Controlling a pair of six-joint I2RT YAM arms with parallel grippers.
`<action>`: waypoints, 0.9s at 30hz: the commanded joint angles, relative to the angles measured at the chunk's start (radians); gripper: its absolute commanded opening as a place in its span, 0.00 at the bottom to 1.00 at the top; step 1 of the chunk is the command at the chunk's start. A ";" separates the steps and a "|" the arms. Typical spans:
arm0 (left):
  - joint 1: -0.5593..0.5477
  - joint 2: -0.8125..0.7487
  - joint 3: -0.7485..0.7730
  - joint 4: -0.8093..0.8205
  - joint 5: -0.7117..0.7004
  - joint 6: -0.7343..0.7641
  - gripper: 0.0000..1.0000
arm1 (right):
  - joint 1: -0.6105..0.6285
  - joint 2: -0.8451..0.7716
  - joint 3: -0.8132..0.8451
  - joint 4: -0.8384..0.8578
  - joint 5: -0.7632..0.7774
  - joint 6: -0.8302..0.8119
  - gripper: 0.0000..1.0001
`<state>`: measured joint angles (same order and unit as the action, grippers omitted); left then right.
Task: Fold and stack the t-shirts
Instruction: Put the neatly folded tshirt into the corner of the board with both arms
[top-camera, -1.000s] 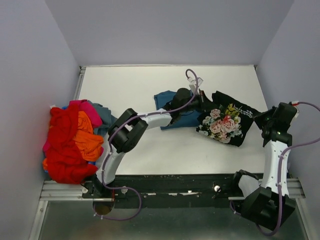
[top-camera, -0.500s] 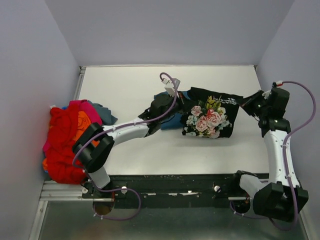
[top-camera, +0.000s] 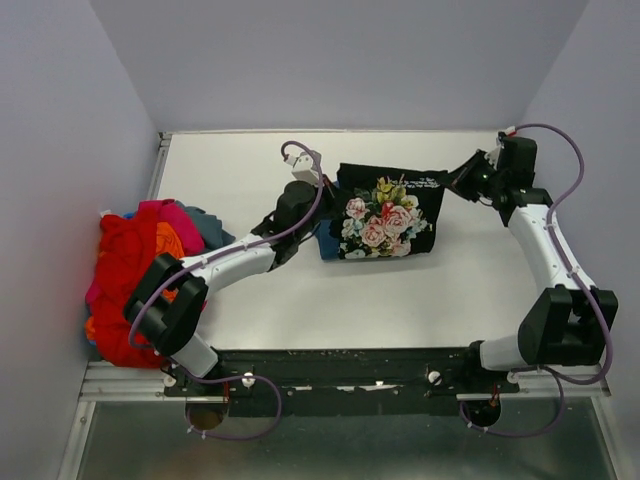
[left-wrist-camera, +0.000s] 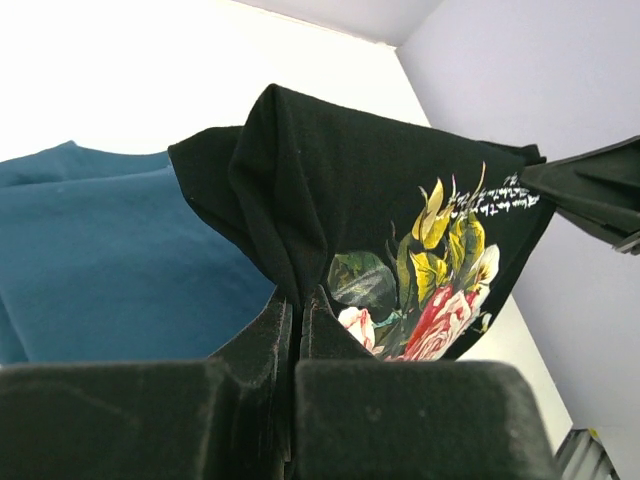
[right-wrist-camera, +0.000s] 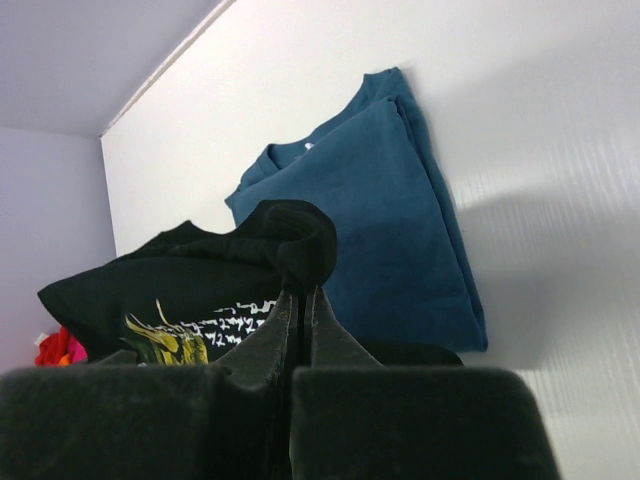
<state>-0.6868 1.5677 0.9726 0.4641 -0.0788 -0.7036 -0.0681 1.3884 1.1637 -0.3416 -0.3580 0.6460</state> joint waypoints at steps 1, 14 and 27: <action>0.023 -0.028 -0.026 0.001 -0.090 -0.020 0.00 | 0.020 0.064 0.096 0.017 -0.002 -0.023 0.01; 0.096 0.060 -0.052 0.047 -0.087 -0.080 0.00 | 0.068 0.303 0.281 -0.014 0.019 -0.022 0.01; 0.213 0.366 0.084 0.117 0.019 -0.120 0.00 | 0.120 0.629 0.552 -0.063 0.091 0.024 0.01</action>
<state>-0.5240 1.8378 0.9977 0.5552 -0.0887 -0.8124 0.0597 1.9404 1.6142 -0.3985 -0.3454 0.6617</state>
